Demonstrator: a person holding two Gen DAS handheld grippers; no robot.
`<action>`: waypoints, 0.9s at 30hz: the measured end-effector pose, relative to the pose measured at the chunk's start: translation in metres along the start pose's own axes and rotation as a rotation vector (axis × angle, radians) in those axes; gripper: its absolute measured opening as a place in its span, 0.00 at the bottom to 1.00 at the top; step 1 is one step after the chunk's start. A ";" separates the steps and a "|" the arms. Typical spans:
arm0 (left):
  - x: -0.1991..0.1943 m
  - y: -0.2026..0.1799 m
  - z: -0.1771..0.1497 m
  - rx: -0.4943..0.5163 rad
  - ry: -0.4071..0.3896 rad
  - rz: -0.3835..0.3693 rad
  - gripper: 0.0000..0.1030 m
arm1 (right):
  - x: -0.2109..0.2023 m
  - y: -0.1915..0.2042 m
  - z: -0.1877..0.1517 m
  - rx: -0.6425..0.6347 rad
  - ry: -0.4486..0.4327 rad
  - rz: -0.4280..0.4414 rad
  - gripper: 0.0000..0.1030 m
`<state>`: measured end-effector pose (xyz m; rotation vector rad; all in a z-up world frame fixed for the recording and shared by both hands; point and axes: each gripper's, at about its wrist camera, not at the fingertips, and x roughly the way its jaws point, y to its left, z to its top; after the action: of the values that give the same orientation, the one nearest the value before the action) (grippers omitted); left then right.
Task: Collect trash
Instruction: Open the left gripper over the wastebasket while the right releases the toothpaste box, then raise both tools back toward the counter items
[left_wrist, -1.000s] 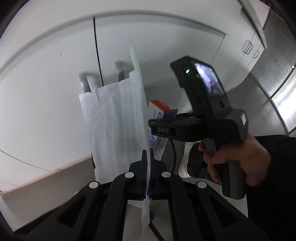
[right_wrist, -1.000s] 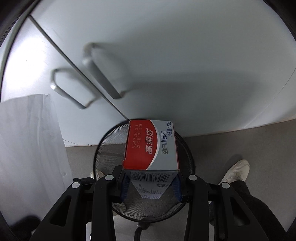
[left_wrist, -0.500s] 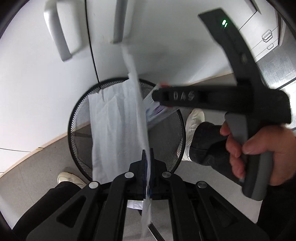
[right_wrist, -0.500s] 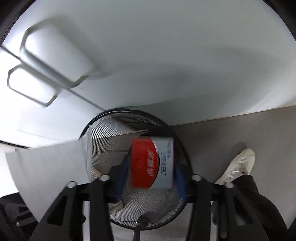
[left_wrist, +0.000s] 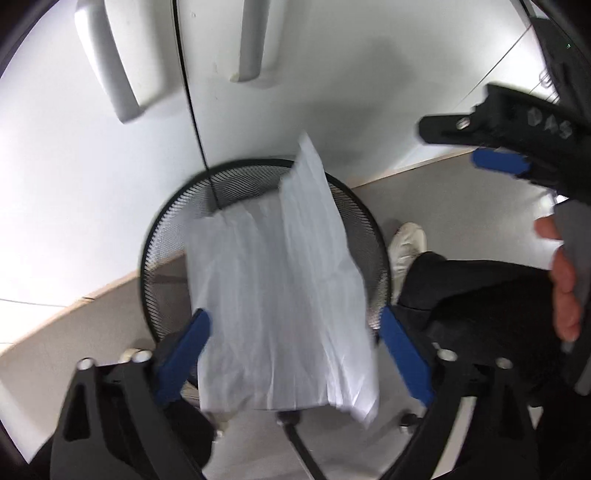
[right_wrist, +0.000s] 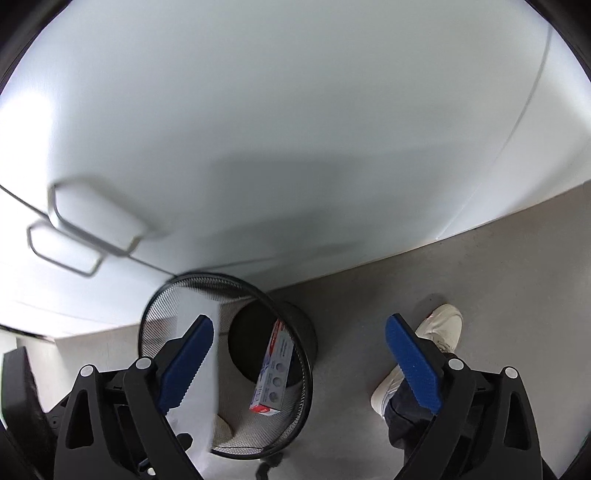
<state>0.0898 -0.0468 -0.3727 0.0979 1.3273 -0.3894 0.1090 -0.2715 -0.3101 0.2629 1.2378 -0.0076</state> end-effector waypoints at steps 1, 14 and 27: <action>0.000 0.001 -0.004 -0.002 0.001 0.004 0.93 | -0.004 0.000 0.001 -0.008 -0.010 -0.003 0.92; -0.060 -0.006 0.000 -0.033 -0.090 0.051 0.96 | -0.087 0.021 -0.006 -0.089 -0.129 -0.004 0.94; -0.199 -0.007 -0.029 -0.087 -0.335 0.108 0.96 | -0.200 0.052 -0.030 -0.112 -0.271 0.031 0.97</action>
<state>0.0238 -0.0013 -0.1882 0.0298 1.0012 -0.2430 0.0228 -0.2422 -0.1219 0.1772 0.9613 0.0511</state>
